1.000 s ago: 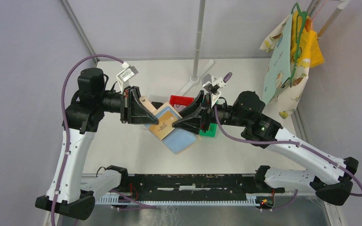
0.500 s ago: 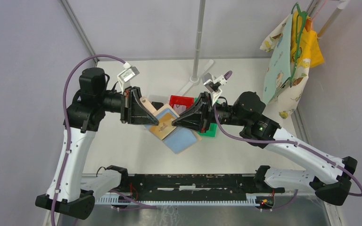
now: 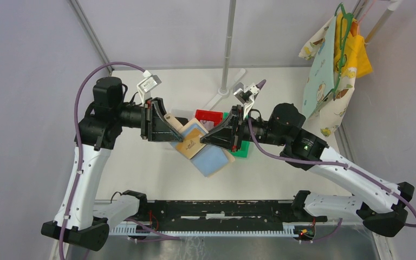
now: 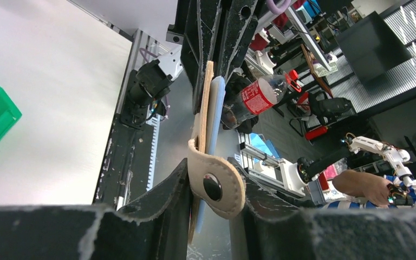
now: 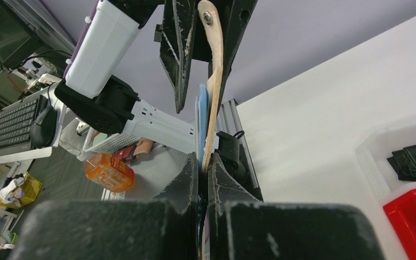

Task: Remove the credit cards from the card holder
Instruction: Remove the credit card from the card holder.

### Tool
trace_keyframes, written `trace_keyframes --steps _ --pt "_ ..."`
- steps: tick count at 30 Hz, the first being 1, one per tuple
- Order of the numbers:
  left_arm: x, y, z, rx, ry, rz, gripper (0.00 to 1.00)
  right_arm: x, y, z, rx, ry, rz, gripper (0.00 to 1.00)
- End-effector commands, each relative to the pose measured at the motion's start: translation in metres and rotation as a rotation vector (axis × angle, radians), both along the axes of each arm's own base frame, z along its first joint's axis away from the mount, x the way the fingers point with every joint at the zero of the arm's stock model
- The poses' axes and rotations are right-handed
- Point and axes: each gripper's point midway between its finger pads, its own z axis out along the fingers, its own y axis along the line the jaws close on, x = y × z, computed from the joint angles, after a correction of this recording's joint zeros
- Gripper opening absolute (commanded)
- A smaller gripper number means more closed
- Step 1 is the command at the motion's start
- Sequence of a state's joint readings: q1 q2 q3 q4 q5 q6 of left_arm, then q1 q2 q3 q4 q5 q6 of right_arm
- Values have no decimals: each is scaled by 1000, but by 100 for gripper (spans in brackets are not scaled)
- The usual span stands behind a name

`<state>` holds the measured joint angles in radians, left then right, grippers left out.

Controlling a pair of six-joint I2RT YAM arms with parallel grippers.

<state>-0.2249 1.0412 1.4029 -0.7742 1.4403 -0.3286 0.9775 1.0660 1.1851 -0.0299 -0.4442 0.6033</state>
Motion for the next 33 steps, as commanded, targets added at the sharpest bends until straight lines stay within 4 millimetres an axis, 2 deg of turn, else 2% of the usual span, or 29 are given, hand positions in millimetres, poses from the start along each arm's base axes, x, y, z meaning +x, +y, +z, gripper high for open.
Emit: trace_keyframes --steps 1,4,11,14,15,23,25,29,33 --pt "4 -1 0 2 -19 18 35 2 -8 25 39 21 -45 0" --pt "5 0 -3 6 -33 31 32 1 -9 25 39 28 -43 0" --pt "3 0 -6 7 -19 24 15 -7 -11 30 80 17 -8 0" --pt "-1 0 -3 -4 4 -8 14 -8 -11 28 76 16 -6 0" --pt "-2 0 -3 -5 10 -12 14 -8 -11 33 99 2 -2 0" --pt "-2 0 -5 -4 15 -12 12 -10 -9 37 117 -1 16 0" --pt "-1 1 -6 2 -2 6 16 -9 -8 35 114 2 12 0" --pt "-1 1 -8 4 -12 11 43 -8 -7 34 110 8 10 0" --pt "-4 1 -10 3 -16 7 60 -4 -4 31 89 12 0 0"
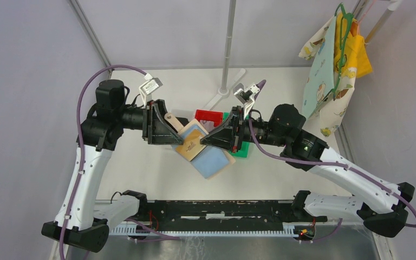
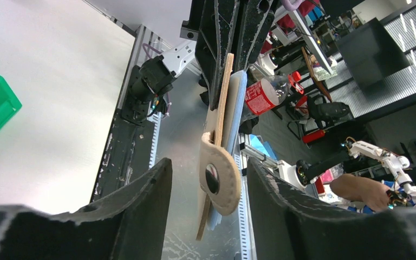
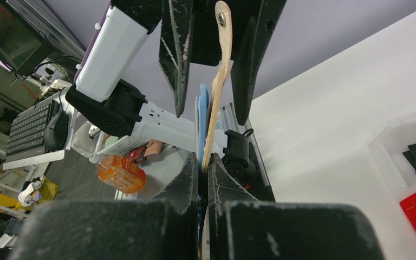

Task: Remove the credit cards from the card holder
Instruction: Remove the credit card from the card holder.

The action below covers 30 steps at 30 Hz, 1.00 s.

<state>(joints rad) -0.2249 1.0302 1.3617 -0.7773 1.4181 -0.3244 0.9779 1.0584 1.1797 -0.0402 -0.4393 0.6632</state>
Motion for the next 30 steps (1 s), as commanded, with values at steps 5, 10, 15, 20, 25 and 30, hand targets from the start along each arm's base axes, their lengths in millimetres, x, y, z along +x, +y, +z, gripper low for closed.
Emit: trace_keyframes --steps 5,10,15,20,25,30 --pt "-12 3 -4 -14 -42 -18 70 5 5 24 30 -54 -5 0" --pt "-13 3 -6 -12 -78 -8 68 9 14 24 15 -59 11 0" --pt "-10 3 -15 6 -66 3 49 8 21 28 25 -72 39 0" --pt "-7 3 -25 17 -29 -23 28 4 23 28 32 -87 73 0" --pt "1 2 -27 44 -26 -8 12 13 14 31 14 -123 -1 55" --pt "28 3 -42 136 -43 121 6 36 -28 58 46 -169 -223 77"
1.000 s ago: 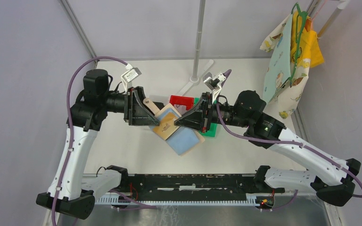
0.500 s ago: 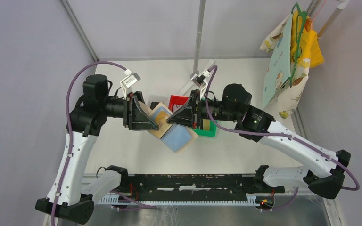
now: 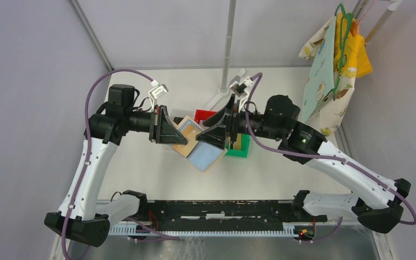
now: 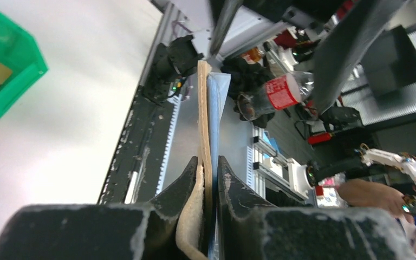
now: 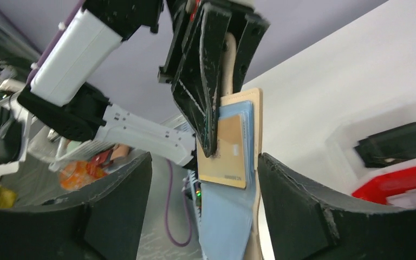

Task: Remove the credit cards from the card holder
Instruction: Remove the credit card from the card holder.

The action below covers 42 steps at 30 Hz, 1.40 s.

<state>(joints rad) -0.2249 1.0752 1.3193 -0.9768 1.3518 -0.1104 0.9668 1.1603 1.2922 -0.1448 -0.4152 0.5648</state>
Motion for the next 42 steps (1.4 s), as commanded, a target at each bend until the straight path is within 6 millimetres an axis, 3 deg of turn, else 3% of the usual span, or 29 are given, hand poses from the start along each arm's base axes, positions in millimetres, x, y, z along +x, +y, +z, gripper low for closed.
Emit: trace_keyframes --steps 1,5,9,21,34,38,42 --pt "19 3 0 63 -112 100 5 14 -50 70 161 -136 -194 76" --pt "33 4 3 81 -131 183 5 -3 -48 71 232 -83 -100 66" --pt "46 6 10 75 -140 250 6 -17 -29 46 275 34 38 56" --pt "30 1 31 -24 -75 143 8 -11 -2 -6 263 168 113 51" --pt "20 1 39 -52 -59 101 13 7 15 -8 294 199 83 50" --pt "20 1 37 -50 -58 104 14 10 16 -1 341 199 82 44" --pt "20 1 31 -44 -42 103 24 15 18 -2 390 238 70 33"
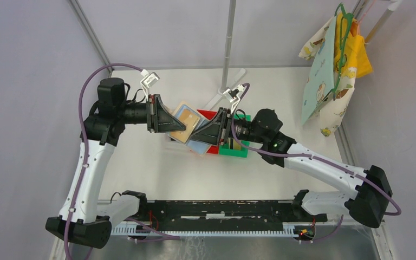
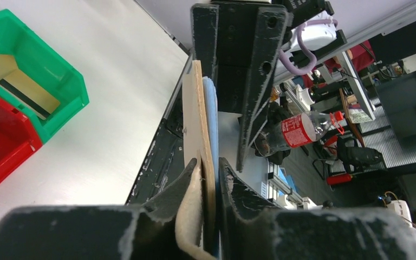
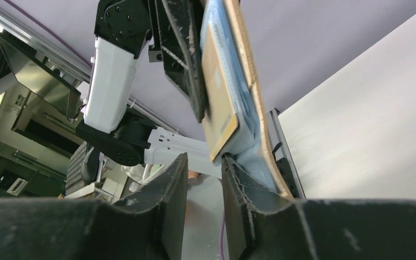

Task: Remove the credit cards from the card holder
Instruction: Remove the credit card from the card holder.

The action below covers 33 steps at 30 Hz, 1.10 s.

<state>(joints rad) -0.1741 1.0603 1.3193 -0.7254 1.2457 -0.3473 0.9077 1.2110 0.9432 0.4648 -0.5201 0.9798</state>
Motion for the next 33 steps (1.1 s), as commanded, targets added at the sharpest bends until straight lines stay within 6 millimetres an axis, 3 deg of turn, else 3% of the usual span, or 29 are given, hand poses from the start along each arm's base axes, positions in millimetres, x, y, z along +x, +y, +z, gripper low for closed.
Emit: trace_keyframes --steps 1,6,11,18,20,22,26,30,33 --pt "-19 -2 11 -38 -5 -69 26 9 0 35 163 -10 -42 30" --pt "-19 -1 -1 -15 9 -75 33 27 8 17 114 67 -105 11" --pt "-24 0 -5 -11 23 -107 37 34 4 5 74 77 -163 0" --pt "-28 0 -1 -37 47 -146 36 31 -6 -2 71 57 -184 0" --pt "-28 0 0 -42 50 -152 27 28 -8 -3 75 50 -180 0" --pt "-26 0 -1 -41 50 -150 18 26 -10 -5 81 59 -178 9" --pt "-26 1 0 -38 35 -144 14 26 -11 -3 99 75 -180 43" --pt "-25 2 0 -21 2 -120 13 27 -7 0 122 93 -161 48" --pt "-27 2 0 -17 -19 -115 13 29 -3 1 130 106 -161 44"
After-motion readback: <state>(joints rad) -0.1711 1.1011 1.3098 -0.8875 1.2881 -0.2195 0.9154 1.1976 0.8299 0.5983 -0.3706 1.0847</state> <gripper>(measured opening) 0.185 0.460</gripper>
